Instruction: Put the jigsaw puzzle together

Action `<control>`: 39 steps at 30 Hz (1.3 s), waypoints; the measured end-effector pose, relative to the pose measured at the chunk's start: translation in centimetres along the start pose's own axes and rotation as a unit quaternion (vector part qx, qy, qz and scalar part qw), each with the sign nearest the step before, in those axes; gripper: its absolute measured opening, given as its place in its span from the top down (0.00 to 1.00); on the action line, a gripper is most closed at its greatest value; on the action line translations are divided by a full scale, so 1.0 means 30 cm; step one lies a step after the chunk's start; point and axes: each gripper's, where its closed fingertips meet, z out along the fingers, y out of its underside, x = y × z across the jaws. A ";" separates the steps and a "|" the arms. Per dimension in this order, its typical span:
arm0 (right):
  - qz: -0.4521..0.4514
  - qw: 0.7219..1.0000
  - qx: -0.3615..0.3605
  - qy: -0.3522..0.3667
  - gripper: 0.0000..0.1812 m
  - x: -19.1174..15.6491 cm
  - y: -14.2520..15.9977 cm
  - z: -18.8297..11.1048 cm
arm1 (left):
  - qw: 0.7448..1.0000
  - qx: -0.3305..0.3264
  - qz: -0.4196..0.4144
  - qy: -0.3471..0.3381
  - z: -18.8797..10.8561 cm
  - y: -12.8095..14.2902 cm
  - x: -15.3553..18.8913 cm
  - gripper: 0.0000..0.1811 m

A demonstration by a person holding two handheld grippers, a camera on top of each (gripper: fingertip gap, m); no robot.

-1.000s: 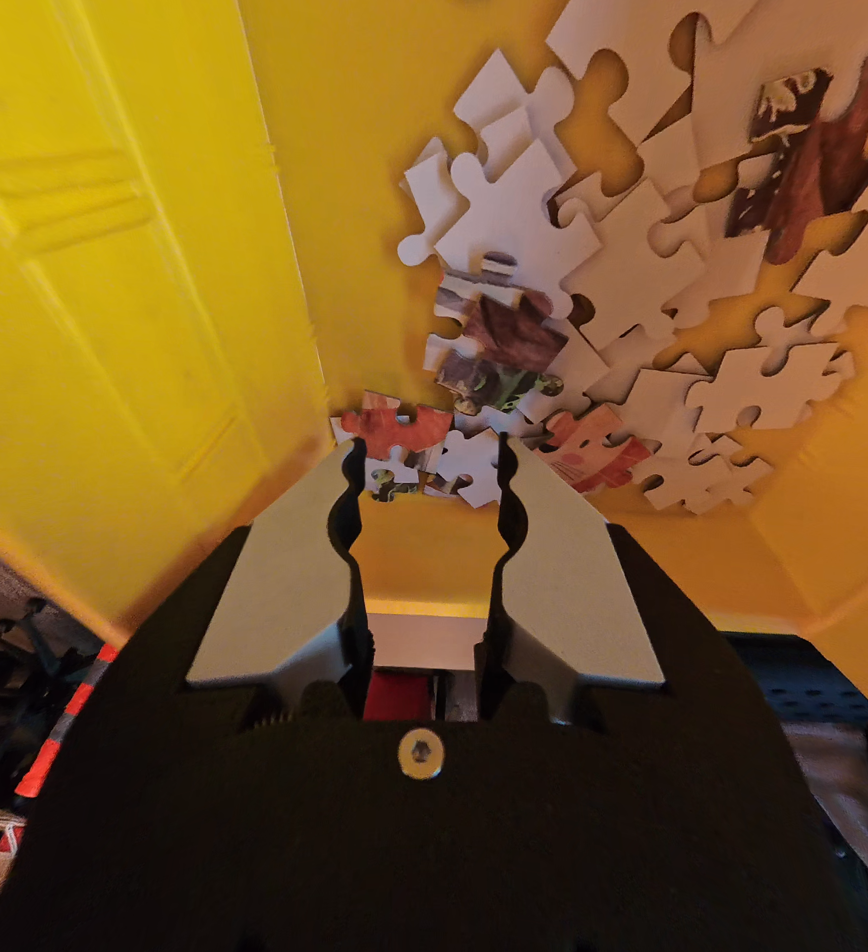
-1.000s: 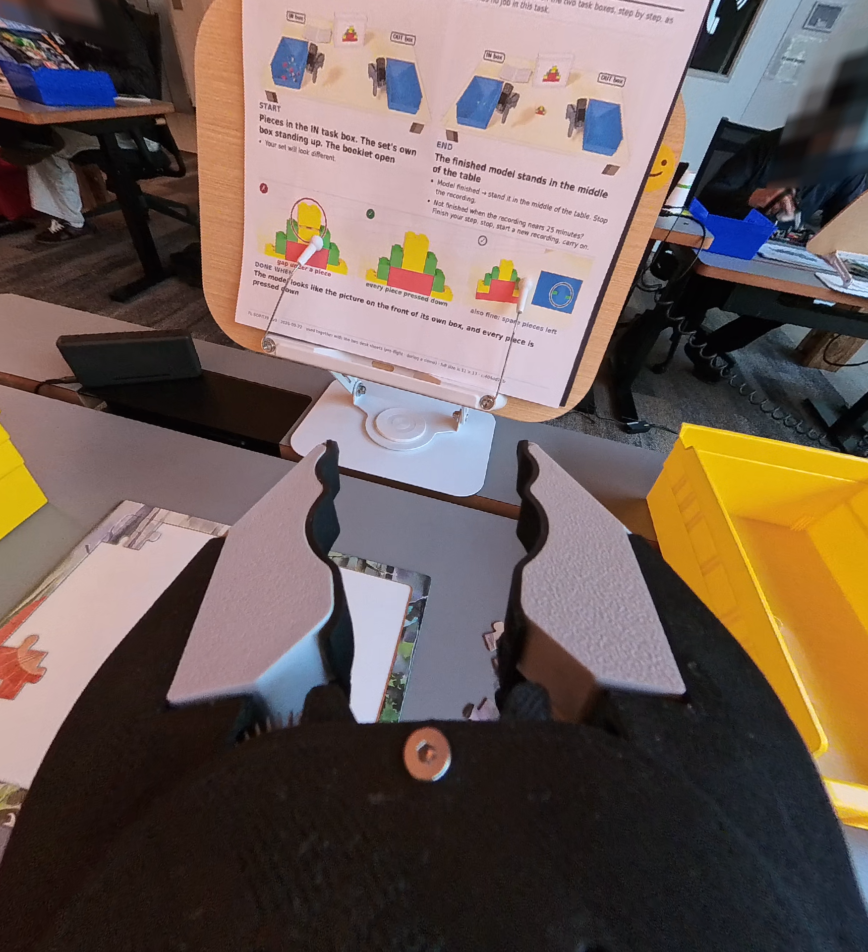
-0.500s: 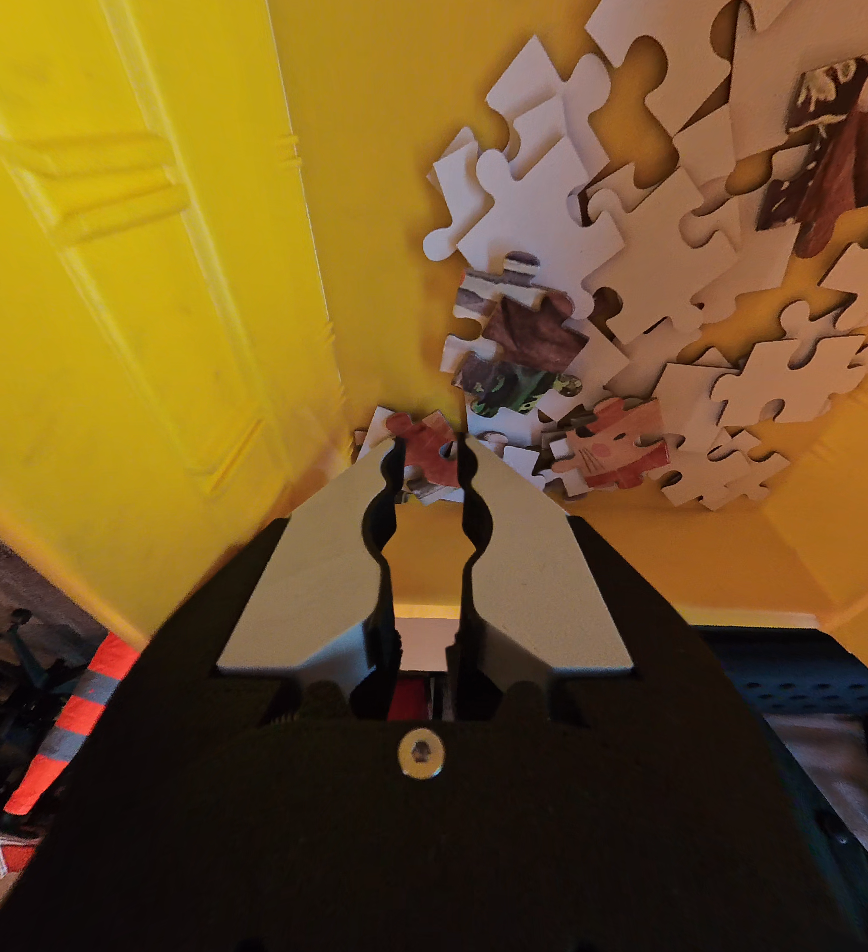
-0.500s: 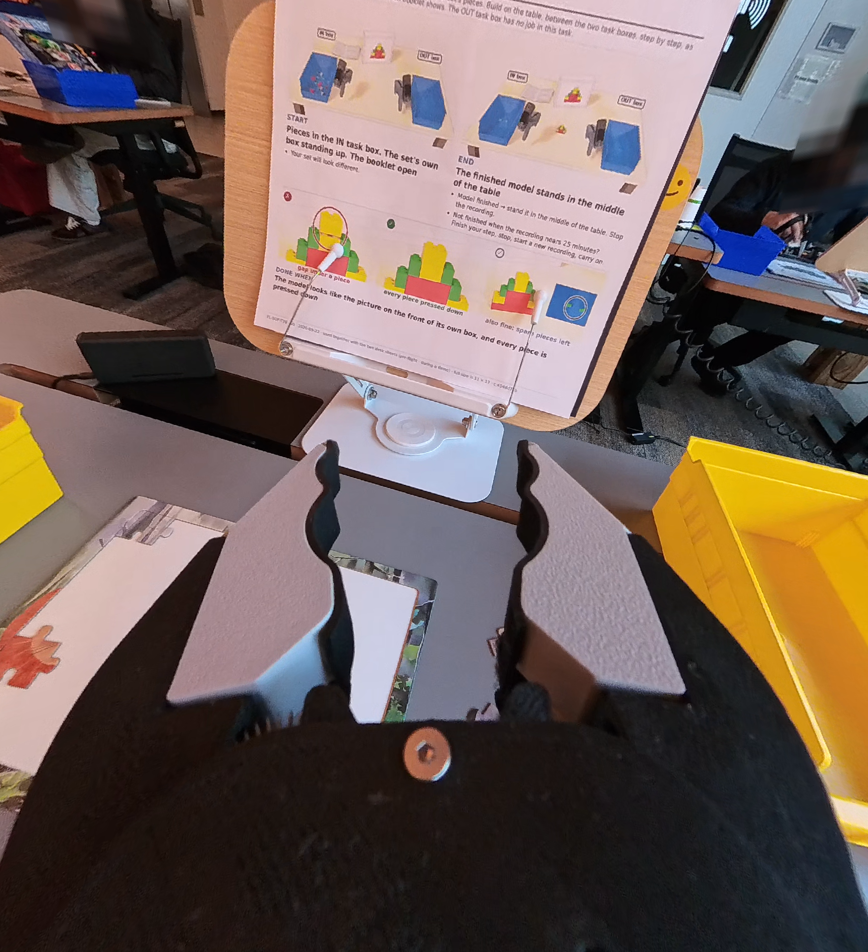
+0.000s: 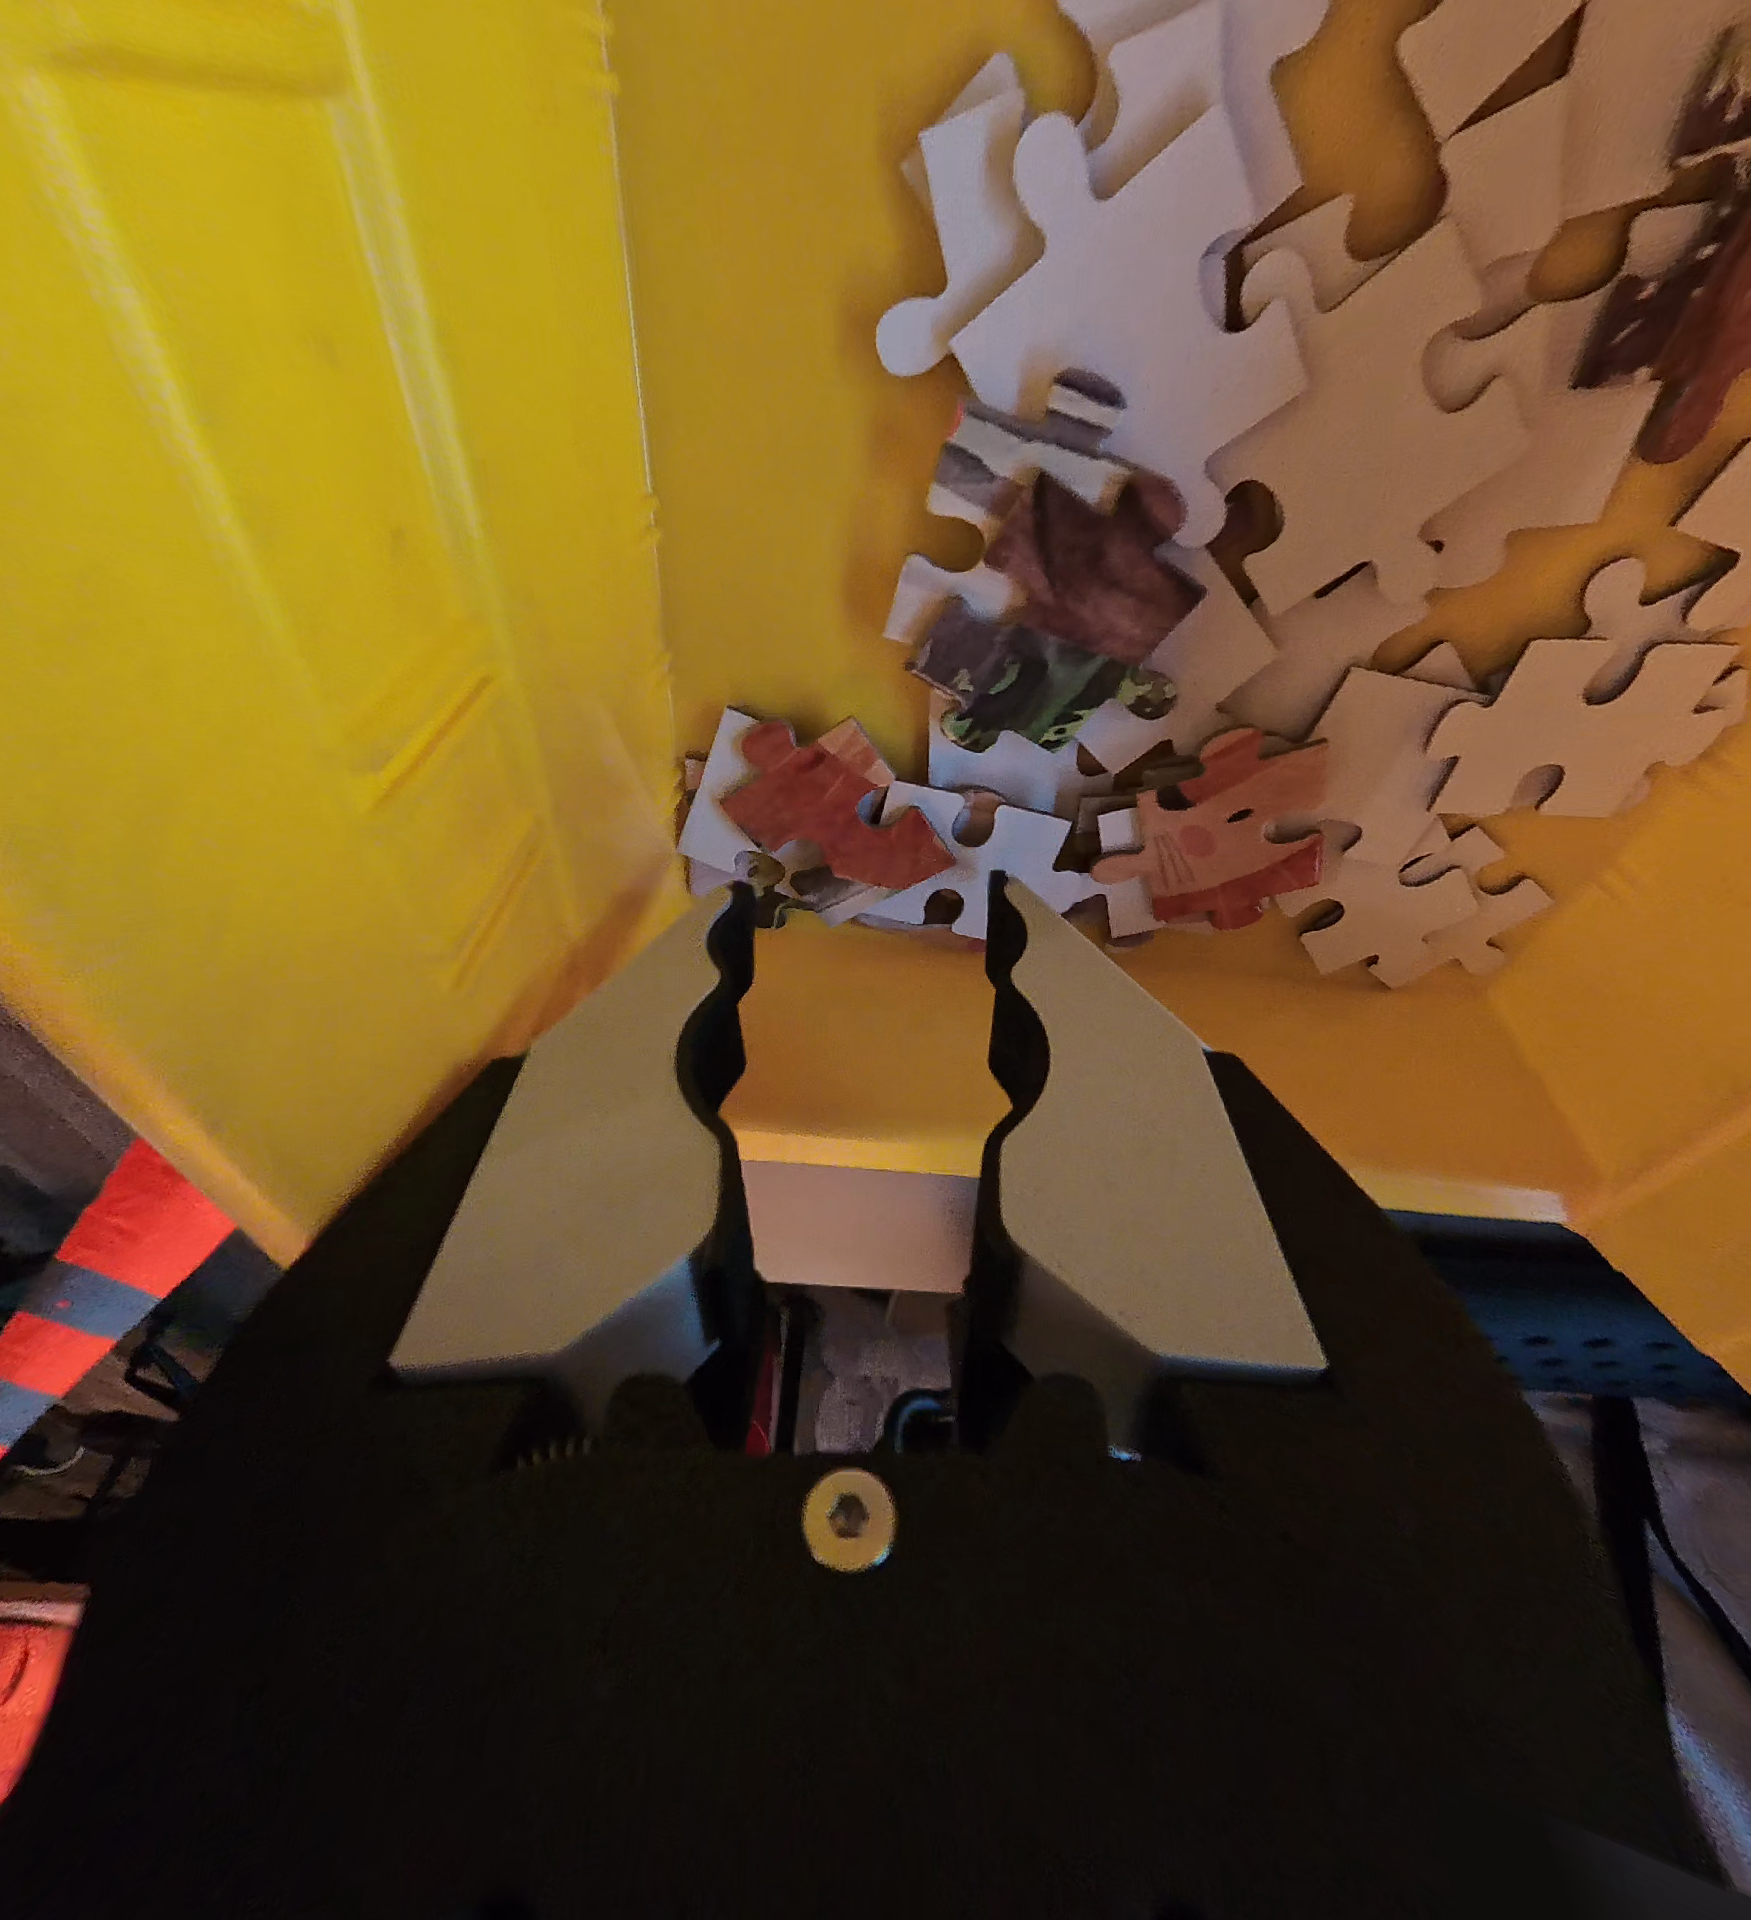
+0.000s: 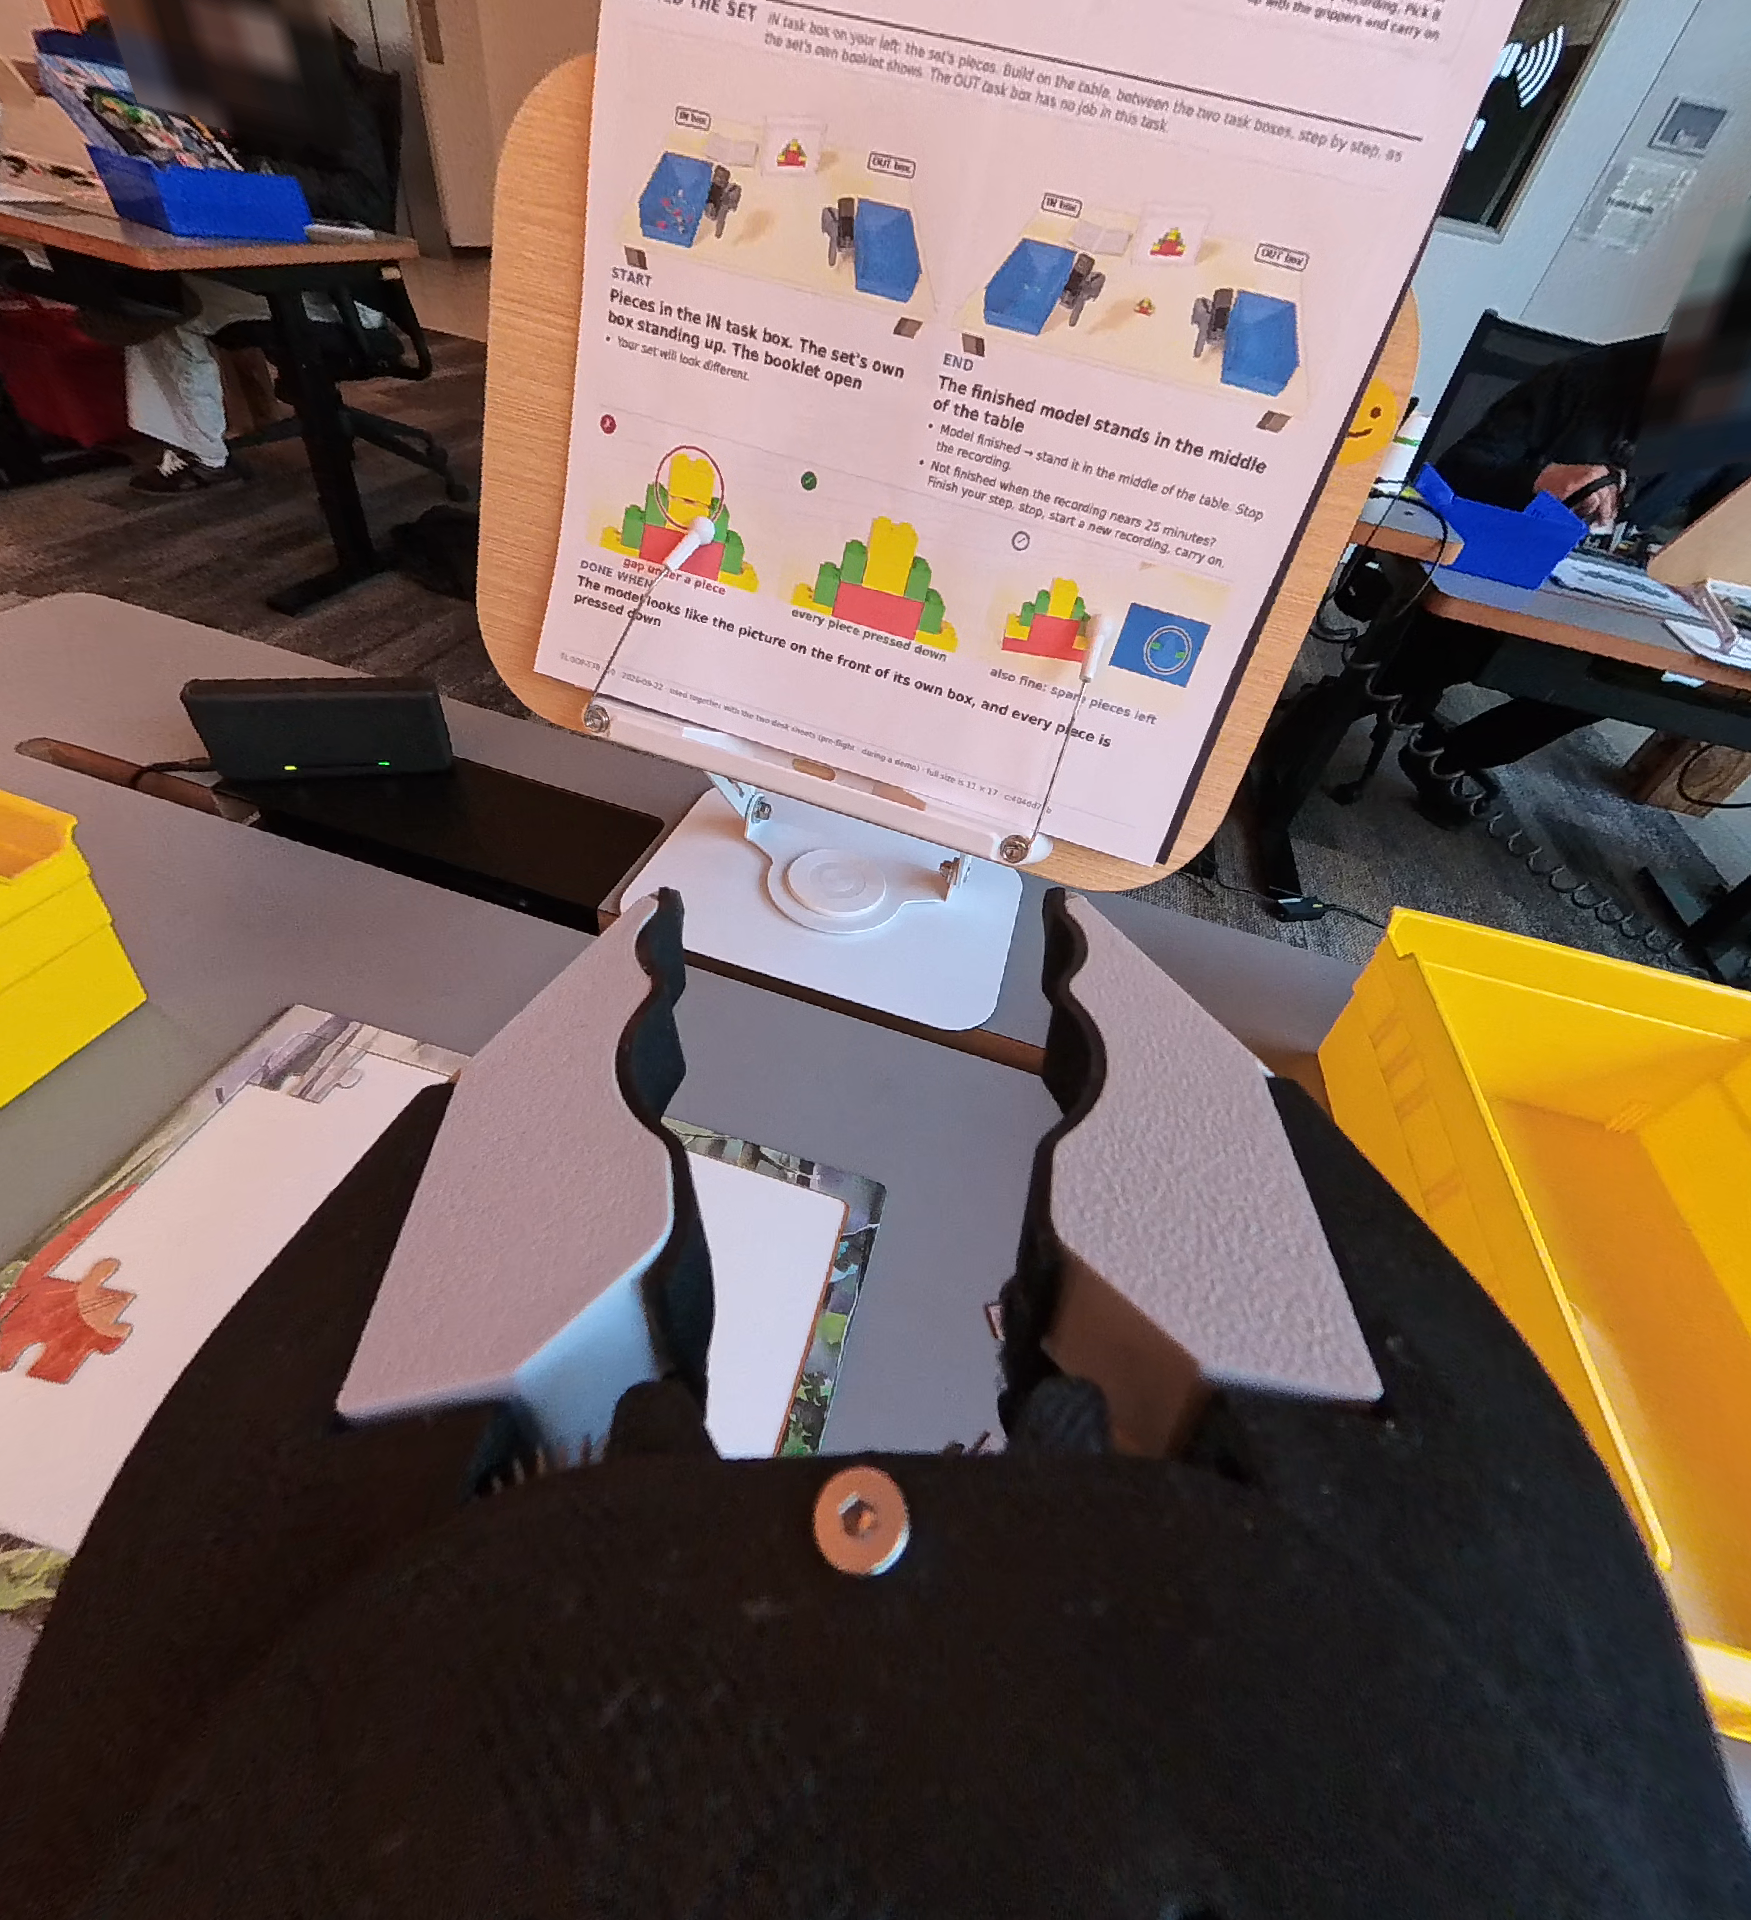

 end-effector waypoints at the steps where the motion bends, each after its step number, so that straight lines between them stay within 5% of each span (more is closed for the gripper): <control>1: 0.000 1.000 0.000 -0.001 0.62 -0.001 0.000 0.000 | 1.000 -0.007 -0.004 0.005 0.006 0.005 0.002 0.78; 29: -0.014 1.000 -0.005 -0.010 0.62 -0.023 0.006 0.007 | 1.000 0.002 0.026 -0.006 -0.008 -0.020 0.000 0.92; 39: -0.024 0.999 -0.012 -0.023 0.62 -0.063 0.015 0.016 | 0.995 0.084 0.052 -0.022 -0.131 -0.035 0.030 0.94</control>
